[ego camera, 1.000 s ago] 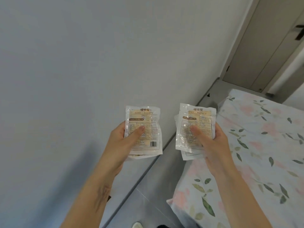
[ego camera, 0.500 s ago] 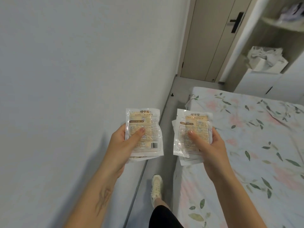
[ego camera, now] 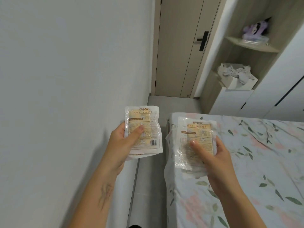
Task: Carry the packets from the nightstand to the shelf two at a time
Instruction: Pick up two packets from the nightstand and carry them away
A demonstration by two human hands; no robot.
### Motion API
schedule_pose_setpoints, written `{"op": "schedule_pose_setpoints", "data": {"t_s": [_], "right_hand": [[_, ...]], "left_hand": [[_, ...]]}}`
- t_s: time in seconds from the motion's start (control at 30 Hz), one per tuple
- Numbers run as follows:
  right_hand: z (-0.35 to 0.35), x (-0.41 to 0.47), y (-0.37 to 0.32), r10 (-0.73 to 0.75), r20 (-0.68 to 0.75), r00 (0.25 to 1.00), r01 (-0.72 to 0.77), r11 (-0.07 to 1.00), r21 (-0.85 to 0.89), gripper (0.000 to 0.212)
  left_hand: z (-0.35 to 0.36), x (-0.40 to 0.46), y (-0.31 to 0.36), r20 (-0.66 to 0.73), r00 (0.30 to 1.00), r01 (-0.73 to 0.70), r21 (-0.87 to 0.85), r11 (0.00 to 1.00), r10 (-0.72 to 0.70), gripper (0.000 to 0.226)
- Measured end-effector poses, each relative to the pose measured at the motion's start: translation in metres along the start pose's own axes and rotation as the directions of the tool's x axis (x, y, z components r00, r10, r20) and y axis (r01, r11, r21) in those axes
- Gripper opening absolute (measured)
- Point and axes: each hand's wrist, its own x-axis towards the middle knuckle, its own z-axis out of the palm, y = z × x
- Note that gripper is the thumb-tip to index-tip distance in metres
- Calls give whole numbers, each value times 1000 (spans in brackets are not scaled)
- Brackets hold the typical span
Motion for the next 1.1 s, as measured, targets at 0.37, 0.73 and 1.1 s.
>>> {"op": "schedule_pose_setpoints", "data": {"t_s": [0.37,0.73,1.1], "right_hand": [[46,190,-8,18,10,1000,-18,1000,13,35],[57,423,-12,34,-36,999,-31,997,71,38],[60,612,-42,-20,-61,998,25,996,81,31]], "left_hand": [[10,169,4,-72,997,32,-22,999,-34,20],[86,411,26,-16,1000,-6,-18,1000,6,16],[148,589,47,52,999,5,16,1000,-6,18]]}}
